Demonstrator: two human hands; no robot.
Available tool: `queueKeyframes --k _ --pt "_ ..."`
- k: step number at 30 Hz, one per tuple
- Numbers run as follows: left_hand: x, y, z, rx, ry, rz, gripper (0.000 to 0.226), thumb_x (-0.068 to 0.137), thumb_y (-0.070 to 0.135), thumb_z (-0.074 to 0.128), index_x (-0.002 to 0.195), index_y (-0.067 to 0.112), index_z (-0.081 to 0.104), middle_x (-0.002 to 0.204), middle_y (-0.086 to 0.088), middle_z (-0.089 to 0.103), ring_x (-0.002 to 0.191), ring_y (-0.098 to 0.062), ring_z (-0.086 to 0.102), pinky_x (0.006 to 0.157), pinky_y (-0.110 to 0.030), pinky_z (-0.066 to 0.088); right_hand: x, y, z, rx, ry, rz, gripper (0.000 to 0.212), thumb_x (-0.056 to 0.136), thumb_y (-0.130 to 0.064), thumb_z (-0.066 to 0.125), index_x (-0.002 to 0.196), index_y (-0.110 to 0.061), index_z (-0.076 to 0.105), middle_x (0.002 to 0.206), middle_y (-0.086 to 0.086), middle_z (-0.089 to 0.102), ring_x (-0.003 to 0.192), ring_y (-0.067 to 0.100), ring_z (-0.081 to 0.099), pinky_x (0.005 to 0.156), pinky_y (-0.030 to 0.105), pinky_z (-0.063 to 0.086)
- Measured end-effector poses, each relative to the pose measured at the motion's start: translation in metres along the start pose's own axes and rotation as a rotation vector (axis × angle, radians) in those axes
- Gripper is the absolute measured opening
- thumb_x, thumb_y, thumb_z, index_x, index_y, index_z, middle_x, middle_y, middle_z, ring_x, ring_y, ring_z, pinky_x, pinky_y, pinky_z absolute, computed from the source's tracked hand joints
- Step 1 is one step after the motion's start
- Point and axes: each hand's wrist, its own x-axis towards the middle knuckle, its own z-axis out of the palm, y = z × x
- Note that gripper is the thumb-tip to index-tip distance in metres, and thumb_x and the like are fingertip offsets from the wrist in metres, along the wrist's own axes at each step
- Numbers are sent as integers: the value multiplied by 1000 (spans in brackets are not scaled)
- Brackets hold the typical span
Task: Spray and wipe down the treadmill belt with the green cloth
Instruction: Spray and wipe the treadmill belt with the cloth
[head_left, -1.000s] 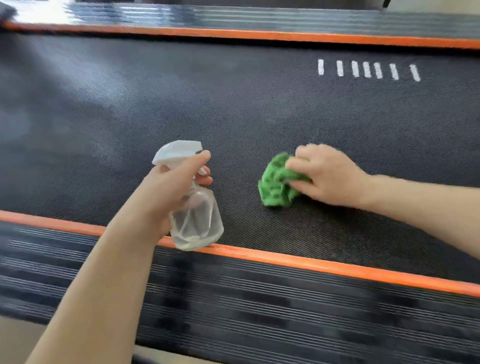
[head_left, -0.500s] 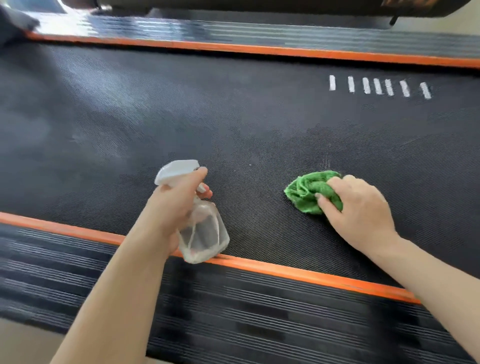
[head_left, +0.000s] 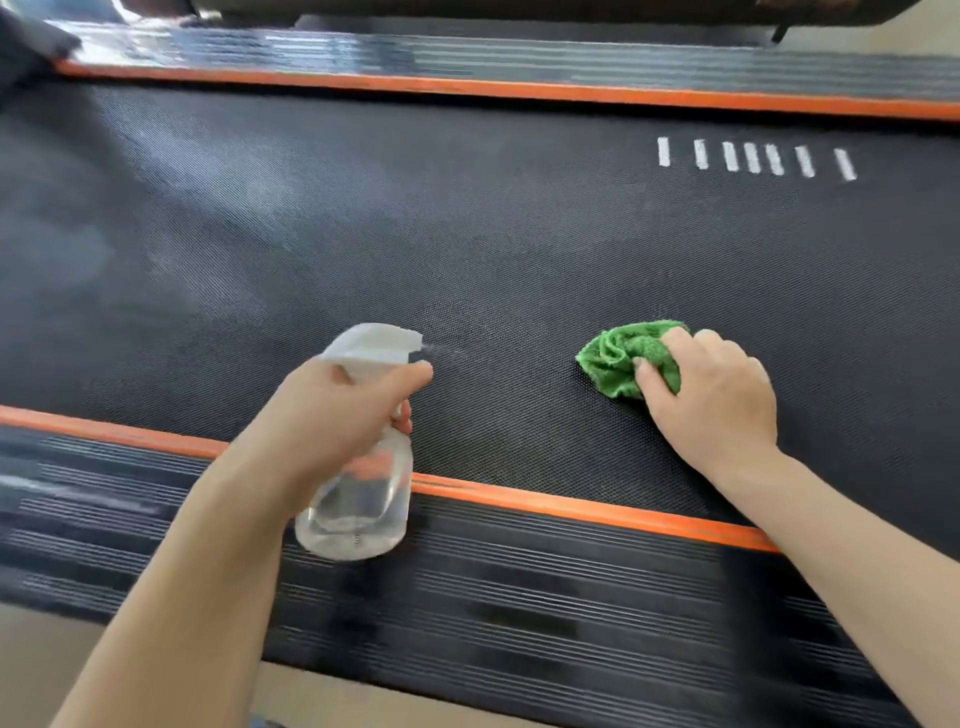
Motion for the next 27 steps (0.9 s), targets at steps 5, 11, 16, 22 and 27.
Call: queueKeyframes --k 5,11,16,22,27 --pt "-3 8 6 15 23 39 34 88 48 79 73 17 78 83 -1 80 91 -35 77 81 -53 64 -1 1 3 -17 20 -9 40 93 -49 45 96 -11 58 81 11 55 74 35 55 65 39 36" --pt "-5 3 0 68 66 22 39 81 55 79 64 20 77 78 -5 79 88 -32 77 76 -43 65 0 0 3 -1 8 16 35 95 -44 55 100 -10 60 84 12 58 78 35 56 69 41 39" --pt "-9 3 -5 56 49 -19 31 87 46 81 85 14 82 93 -6 81 93 -37 76 71 -42 65 1 0 4 15 15 23 38 96 -46 51 103 -10 61 86 12 59 79 36 56 70 42 41" --pt "-6 11 -7 70 41 -43 31 87 47 79 90 16 81 86 0 82 88 -36 77 68 -35 60 -1 -30 5 105 -31 -206 39 90 -53 46 93 -17 60 85 7 58 77 34 57 70 41 43" --pt "1 16 -21 -25 89 -60 32 88 45 79 88 14 79 82 -6 81 68 -22 66 68 -36 56 11 -106 26 255 -97 -687 36 92 -49 47 96 -17 62 86 5 57 77 28 55 69 39 44"
